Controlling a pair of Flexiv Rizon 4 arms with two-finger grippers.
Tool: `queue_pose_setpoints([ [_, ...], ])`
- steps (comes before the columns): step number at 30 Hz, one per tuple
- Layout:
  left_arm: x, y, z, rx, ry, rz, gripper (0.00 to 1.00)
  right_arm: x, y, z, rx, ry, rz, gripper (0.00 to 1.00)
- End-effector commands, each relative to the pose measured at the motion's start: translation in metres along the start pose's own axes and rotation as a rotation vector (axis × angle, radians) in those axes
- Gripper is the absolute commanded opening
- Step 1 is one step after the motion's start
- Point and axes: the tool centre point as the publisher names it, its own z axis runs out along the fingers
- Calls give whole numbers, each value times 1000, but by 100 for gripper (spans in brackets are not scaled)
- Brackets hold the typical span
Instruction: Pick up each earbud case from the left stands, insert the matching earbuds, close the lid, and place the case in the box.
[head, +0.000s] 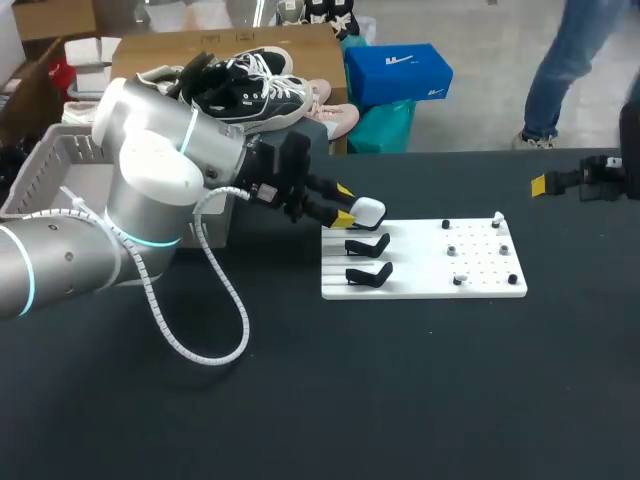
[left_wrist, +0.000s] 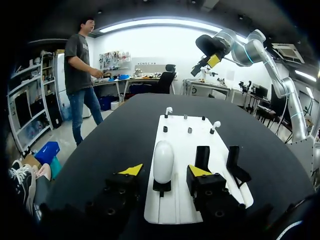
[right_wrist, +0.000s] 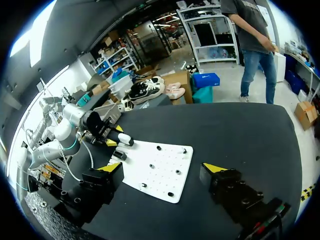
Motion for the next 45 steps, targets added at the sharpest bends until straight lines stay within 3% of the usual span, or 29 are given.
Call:
queue_pose_setpoints([
  [1,1,8,6,16,-3,3,50,0,0,0,0,0,0,100],
  [37,2,9,24,19,-2,7,45,0,0,0,0,0,0,100],
  [43,3,9,24,9,-1,3,35,0,0,0,0,0,0,100],
  [45,3,9,23,6,-4,3,19,0,0,0,0,0,0,100],
])
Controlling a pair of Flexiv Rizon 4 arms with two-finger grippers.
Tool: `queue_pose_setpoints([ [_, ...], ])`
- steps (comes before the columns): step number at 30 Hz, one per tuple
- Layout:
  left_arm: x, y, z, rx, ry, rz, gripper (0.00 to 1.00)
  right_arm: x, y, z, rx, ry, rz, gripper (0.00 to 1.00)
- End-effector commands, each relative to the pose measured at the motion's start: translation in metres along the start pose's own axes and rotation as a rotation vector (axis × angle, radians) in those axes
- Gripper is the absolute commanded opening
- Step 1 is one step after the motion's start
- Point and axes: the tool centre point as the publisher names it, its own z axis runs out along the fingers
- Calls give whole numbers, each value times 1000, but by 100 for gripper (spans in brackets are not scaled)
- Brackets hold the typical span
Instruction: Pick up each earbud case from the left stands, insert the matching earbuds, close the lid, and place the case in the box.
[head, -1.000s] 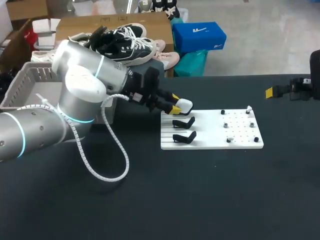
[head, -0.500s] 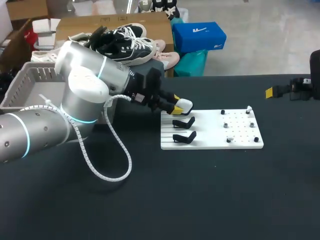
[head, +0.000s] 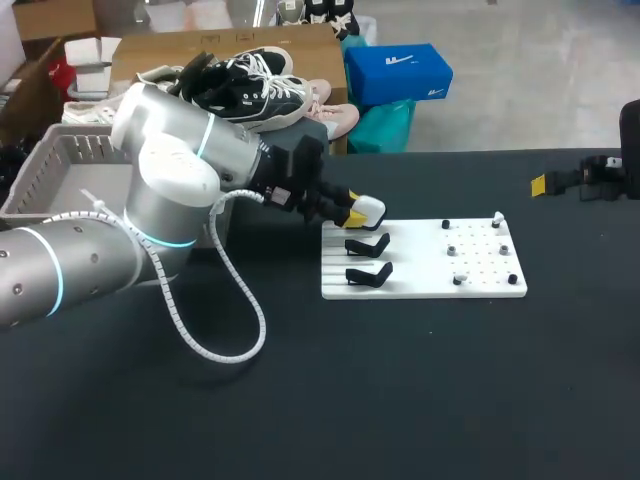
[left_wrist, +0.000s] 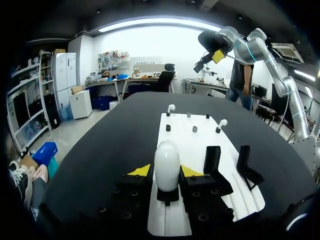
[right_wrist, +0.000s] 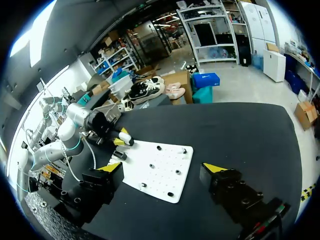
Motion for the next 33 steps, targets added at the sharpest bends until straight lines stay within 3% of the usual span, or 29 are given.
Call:
queue_pose_setpoints([
  [1,1,1,1,-6,-3,1,11,0,0,0,0,0,0,100],
  [3,0,1,0,-9,-4,2,0,0,0,0,0,0,0,100],
  [16,-12,-11,-24,-34,-65,-3,0,0,0,0,0,0,0,100],
  [21,-29,-30,-33,-53,-96,5,0,0,0,0,0,0,0,100],
  [26,-45,-61,-37,-25,-151,24,0,0,0,0,0,0,0,100],
  [33,-59,-83,-31,-25,-220,4,0,0,0,0,0,0,0,100],
])
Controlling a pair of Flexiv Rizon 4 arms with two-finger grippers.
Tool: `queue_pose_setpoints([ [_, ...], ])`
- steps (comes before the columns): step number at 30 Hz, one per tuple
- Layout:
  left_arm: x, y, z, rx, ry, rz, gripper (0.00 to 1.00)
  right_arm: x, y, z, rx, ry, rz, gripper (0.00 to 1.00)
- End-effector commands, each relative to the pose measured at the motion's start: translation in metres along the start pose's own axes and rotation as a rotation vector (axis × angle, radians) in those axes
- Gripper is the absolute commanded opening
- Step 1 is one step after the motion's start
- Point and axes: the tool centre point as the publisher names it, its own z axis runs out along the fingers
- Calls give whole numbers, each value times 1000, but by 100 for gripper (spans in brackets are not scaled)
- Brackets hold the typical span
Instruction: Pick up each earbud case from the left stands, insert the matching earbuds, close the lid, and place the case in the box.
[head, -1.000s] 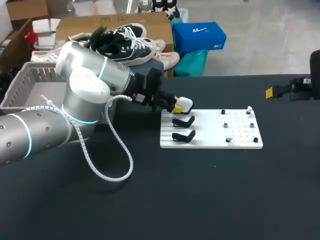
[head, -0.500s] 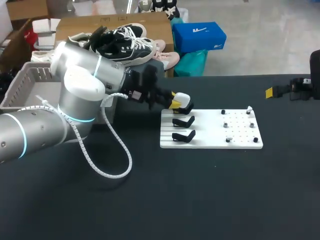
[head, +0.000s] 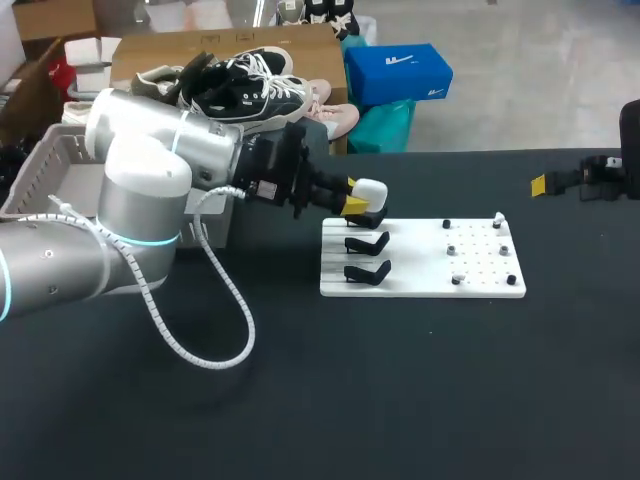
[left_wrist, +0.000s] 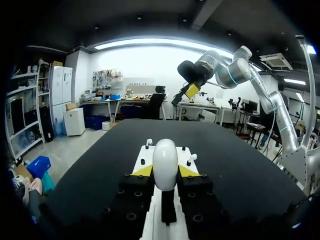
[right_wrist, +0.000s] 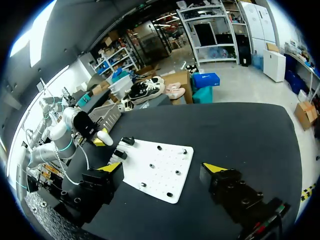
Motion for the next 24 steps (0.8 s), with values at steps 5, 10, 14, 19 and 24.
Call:
queue_pose_setpoints([
  [5,-9,-37,2,-109,-61,21,0,0,0,0,0,0,0,100],
  [10,-14,-44,-1,-111,-70,57,0,0,0,0,0,0,0,100],
  [14,-14,-44,-1,-111,-70,57,0,0,0,0,0,0,0,100],
  [19,-14,-44,-1,-111,-70,57,0,0,0,0,0,0,0,100],
  [24,-14,-44,-1,-111,-70,57,0,0,0,0,0,0,0,100],
])
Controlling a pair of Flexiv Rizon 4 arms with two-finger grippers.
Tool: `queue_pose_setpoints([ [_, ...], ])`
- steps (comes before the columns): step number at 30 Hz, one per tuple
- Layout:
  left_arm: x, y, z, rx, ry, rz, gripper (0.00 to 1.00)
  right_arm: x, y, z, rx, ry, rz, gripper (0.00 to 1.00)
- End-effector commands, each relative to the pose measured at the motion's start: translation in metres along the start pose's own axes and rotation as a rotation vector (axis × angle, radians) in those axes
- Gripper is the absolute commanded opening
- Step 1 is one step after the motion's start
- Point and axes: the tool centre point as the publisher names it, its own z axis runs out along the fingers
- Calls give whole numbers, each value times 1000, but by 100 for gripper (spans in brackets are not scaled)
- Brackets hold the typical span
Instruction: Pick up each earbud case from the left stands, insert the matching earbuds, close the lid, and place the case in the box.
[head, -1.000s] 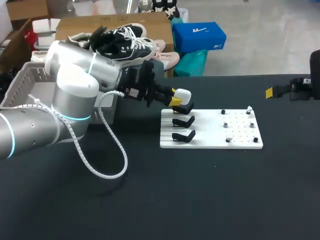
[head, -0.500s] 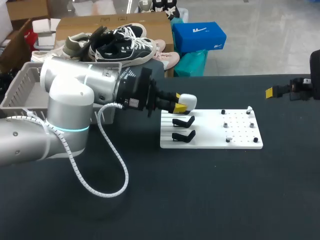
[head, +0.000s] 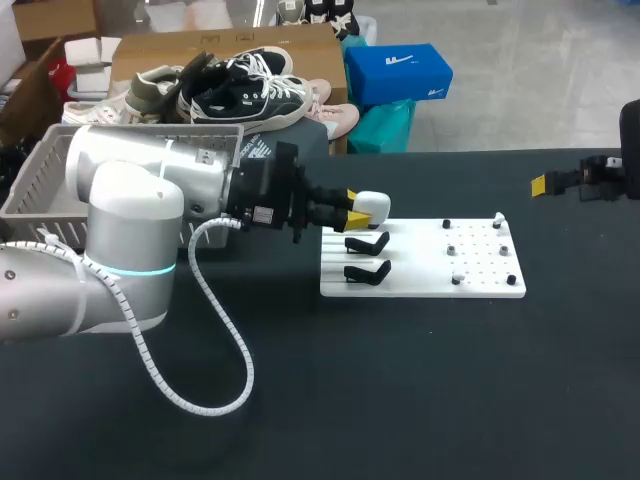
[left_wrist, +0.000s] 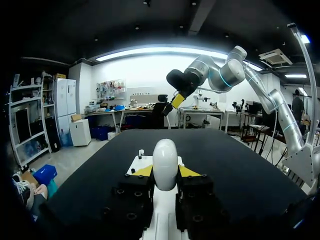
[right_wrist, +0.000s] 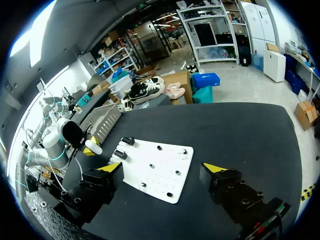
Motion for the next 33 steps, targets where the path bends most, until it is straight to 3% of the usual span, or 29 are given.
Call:
queue_pose_setpoints([
  [1,0,-3,0,-37,-3,2,0,0,0,0,0,0,0,100],
  [15,0,-3,0,-37,-3,2,0,0,0,0,0,0,0,100],
  [25,-1,-3,18,8,-82,10,0,2,-1,-3,24,-8,-6,100],
  [33,6,-8,25,34,-89,-6,0,21,34,-10,55,5,-123,100],
])
